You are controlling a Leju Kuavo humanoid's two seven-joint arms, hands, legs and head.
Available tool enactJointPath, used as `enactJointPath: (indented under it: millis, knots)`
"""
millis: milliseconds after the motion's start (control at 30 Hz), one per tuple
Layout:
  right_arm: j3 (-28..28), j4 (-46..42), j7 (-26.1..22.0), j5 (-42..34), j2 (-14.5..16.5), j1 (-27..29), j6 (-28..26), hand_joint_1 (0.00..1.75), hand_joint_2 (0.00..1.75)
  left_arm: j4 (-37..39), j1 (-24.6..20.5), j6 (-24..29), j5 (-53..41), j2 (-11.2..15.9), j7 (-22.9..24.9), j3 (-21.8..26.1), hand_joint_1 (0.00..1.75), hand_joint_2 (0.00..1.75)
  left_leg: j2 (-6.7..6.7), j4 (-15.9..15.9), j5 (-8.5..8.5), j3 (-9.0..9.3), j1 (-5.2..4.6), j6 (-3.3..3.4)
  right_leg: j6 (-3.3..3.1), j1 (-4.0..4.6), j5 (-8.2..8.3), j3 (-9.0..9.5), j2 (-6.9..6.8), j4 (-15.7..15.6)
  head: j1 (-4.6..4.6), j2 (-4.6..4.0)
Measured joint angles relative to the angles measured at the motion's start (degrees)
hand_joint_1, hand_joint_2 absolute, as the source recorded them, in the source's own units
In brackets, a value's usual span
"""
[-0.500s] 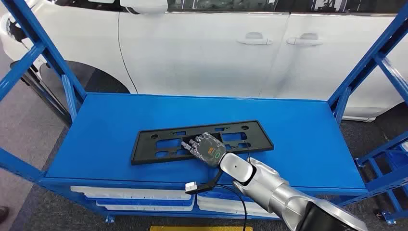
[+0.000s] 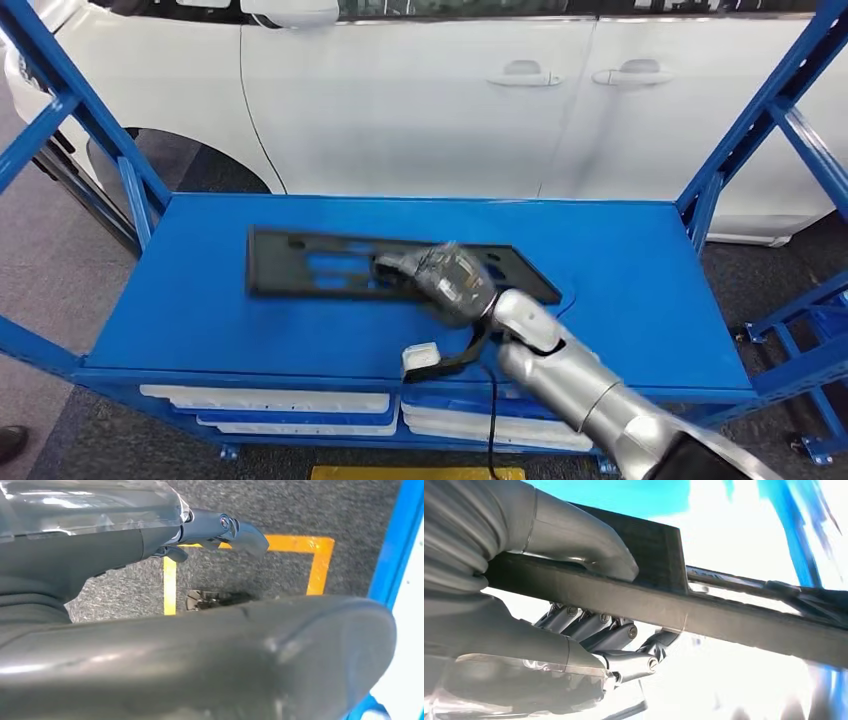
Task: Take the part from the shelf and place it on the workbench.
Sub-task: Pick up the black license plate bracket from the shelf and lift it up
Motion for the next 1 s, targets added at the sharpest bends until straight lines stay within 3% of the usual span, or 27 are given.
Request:
enactJointPath:
  millis: [67,133,167,200,267,333,467,533,600,633,667,733,800,833,933,1000]
  knots:
    - [-4.5,-9.8,-6.1,-13.8,-3.9,1.9,3.4,1.75,1.75,0.0,-0.3,0.0,-0.3,0.0,0.1,-0.1,0.00,0.00,0.14,7.9,-4.03,-3.48,0.07,-0.43,-0.36,0.23,-0.07,0.03,-0.43,0.0,0.00,0.01]
    - [-7.8,-17.4,-9.5,-21.2,-7.4,4.1,6.4,1.75,1.75,0.0,-0.3,0.1,-0.5,0.1,0.2,-0.1,0.00,0.00,0.17,12.8,-5.46,-5.75,0.14,-0.66,-0.41,0.40,-0.14,-0.01,-0.65,0.1,0.00,0.00]
    - [-9.0,-21.0,-10.7,-23.8,-9.0,5.3,8.1,1.75,1.75,0.0,-0.4,0.2,-0.6,0.1,0.3,-0.1,0.00,0.00,0.17,12.0,-4.45,-5.32,0.18,-0.69,-0.34,0.41,-0.20,-0.01,-0.62,0.1,0.00,0.00]
    - [-10.0,-24.7,-11.7,-26.5,-10.4,6.6,10.0,1.75,1.75,0.0,-0.5,0.3,-0.7,0.2,0.5,-0.1,0.00,0.00,0.16,9.1,-2.60,-3.89,0.21,-0.65,-0.20,0.39,-0.30,0.03,-0.56,0.2,0.00,0.00]
    - [-11.9,-32.1,-12.4,-32.3,-12.7,8.8,14.4,1.75,1.75,0.0,-0.7,0.7,-0.7,0.2,0.9,-0.2,0.00,0.00,-0.20,1.0,0.87,-0.07,0.22,-0.30,0.25,0.39,-0.63,-0.04,-0.33,0.6,0.00,0.00]
    - [-13.7,-38.0,-12.4,-37.2,-13.6,10.1,18.8,1.75,1.75,0.0,-0.8,1.2,-0.7,0.3,1.2,-0.2,0.00,0.00,-0.50,-3.0,1.80,1.66,0.07,0.48,0.78,0.45,-0.78,-0.37,0.03,0.9,0.00,0.00]
    - [-16.2,-45.5,-12.1,-42.2,-13.1,12.0,25.3,1.75,1.75,0.0,-0.8,2.0,-0.5,0.3,1.0,-0.1,0.00,0.00,-0.16,-3.8,1.92,2.02,-0.12,2.17,1.89,0.14,-1.57,-1.03,0.61,2.0,0.01,0.01]
    - [-16.7,-46.5,-12.0,-43.8,-12.2,12.8,27.8,1.75,1.75,0.0,-0.9,2.0,-0.4,0.4,0.7,-0.1,0.00,0.00,0.03,-4.2,2.06,2.28,-0.03,2.75,2.18,-0.09,-4.28,-3.44,1.01,7.0,0.01,0.01]
    - [-16.6,-46.7,-12.1,-45.3,-11.6,14.1,30.5,1.75,1.75,0.0,-0.8,1.9,-0.2,0.5,0.2,0.0,0.00,0.00,0.12,-4.2,1.97,2.29,-0.15,3.00,2.41,-0.21,-7.22,-7.45,1.20,14.7,0.00,0.00]
    - [-16.5,-46.8,-12.1,-46.1,-11.4,15.0,31.9,1.75,1.75,0.0,-0.7,1.8,-0.1,0.5,-0.1,0.0,0.00,0.00,0.12,-4.2,1.91,2.31,-0.21,3.03,2.50,-0.29,-7.56,-8.80,1.20,17.0,0.00,0.00]
    - [-16.2,-46.8,-12.1,-47.1,-11.3,15.6,33.4,1.75,1.75,0.0,-0.6,1.6,0.1,0.5,-0.4,0.0,0.00,0.00,0.13,-4.1,1.82,2.37,-0.26,3.01,2.52,-0.37,-6.79,-9.14,1.20,17.2,0.00,0.01]
    - [-15.5,-46.9,-11.9,-48.9,-11.3,16.3,35.7,1.75,1.75,0.0,-0.3,1.3,0.3,0.6,-0.8,0.1,0.00,0.00,0.13,-3.9,1.56,2.61,-0.30,2.80,2.35,-0.49,-2.71,-6.57,1.03,11.1,0.00,0.00]
    - [-14.7,-47.2,-11.5,-50.3,-11.3,16.5,36.8,1.75,1.75,0.0,-0.1,1.2,0.3,0.7,-0.9,0.2,0.00,0.00,0.16,-3.6,1.26,2.66,-0.49,2.33,2.00,-0.30,-0.01,-3.36,0.58,4.2,-0.01,0.00]
    - [-14.4,-47.4,-11.3,-50.7,-11.3,16.6,37.0,1.75,1.75,0.0,-0.1,1.1,0.3,0.7,-0.8,0.2,0.00,0.00,0.21,-3.5,1.21,2.60,-0.57,2.05,1.81,-0.14,0.36,-2.63,0.45,2.4,-0.01,0.00]
    - [-13.5,-48.0,-10.3,-51.1,-11.2,16.6,36.6,1.75,1.75,0.0,0.0,0.7,0.3,0.9,-0.6,0.3,0.00,0.00,0.50,-3.5,1.19,2.46,-0.60,1.18,1.03,-0.04,0.52,-2.68,0.70,1.7,0.00,0.01]
    - [-13.1,-48.8,-9.5,-51.0,-11.3,16.5,35.8,1.75,1.75,0.0,-0.1,0.2,0.2,1.0,-0.5,0.3,0.00,0.00,0.57,-1.4,-0.73,1.68,-0.52,0.61,0.34,-0.21,0.95,-2.75,0.66,1.3,0.00,0.01]
